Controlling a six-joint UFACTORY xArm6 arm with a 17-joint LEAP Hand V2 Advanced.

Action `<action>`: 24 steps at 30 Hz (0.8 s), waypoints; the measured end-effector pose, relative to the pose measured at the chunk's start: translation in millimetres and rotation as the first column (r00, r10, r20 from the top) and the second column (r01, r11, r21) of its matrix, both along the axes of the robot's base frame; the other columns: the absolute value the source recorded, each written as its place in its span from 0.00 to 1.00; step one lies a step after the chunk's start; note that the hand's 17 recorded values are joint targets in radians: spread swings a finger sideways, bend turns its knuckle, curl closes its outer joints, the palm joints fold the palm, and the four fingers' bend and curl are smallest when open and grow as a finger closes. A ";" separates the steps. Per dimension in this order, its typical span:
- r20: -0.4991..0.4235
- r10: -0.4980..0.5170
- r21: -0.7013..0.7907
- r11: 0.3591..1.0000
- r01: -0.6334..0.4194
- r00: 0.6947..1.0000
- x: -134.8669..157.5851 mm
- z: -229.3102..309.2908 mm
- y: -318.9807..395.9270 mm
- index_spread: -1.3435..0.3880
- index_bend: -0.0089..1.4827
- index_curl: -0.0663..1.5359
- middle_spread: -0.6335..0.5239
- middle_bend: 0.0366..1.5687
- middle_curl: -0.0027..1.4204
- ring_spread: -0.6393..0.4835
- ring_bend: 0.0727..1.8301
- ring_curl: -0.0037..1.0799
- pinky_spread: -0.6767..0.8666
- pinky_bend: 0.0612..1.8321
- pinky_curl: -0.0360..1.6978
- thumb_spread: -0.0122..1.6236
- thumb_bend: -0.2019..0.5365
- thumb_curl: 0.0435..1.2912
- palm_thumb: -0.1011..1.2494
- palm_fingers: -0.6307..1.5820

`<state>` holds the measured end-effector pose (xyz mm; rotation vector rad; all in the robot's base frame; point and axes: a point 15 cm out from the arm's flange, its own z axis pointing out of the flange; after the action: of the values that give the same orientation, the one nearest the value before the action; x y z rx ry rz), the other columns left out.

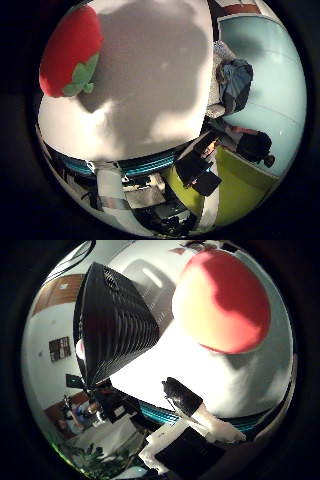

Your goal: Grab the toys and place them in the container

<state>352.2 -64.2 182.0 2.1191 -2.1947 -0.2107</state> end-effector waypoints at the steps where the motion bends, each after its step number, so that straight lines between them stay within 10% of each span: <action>1: -0.005 -0.001 0.001 1.000 0.001 1.000 0.0 -2.0 0.0 0.58 0.11 0.21 0.56 0.11 0.23 0.74 0.18 0.22 0.74 0.26 0.18 0.68 0.24 0.22 0.49 0.36; 9: -0.026 0.000 0.003 1.000 0.000 1.000 8.1 -21.8 1.9 0.58 0.13 0.22 0.53 0.13 0.24 0.73 0.18 0.22 0.73 0.22 0.17 0.68 0.25 0.22 0.50 0.40; 17: 0.022 0.010 -0.006 1.000 -0.010 1.000 20.1 -28.8 0.5 0.56 0.14 0.26 0.39 0.18 0.26 0.52 0.26 0.22 0.66 0.15 0.14 0.68 0.25 0.23 0.56 0.56; 24: 0.007 0.013 -0.004 1.000 -0.013 1.000 17.8 -30.0 0.6 0.51 0.14 0.30 0.25 0.31 0.35 0.27 0.43 0.33 0.19 0.40 0.18 0.65 0.25 0.27 0.63 0.82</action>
<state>369.9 -63.6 152.0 2.1348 -2.1821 -0.1978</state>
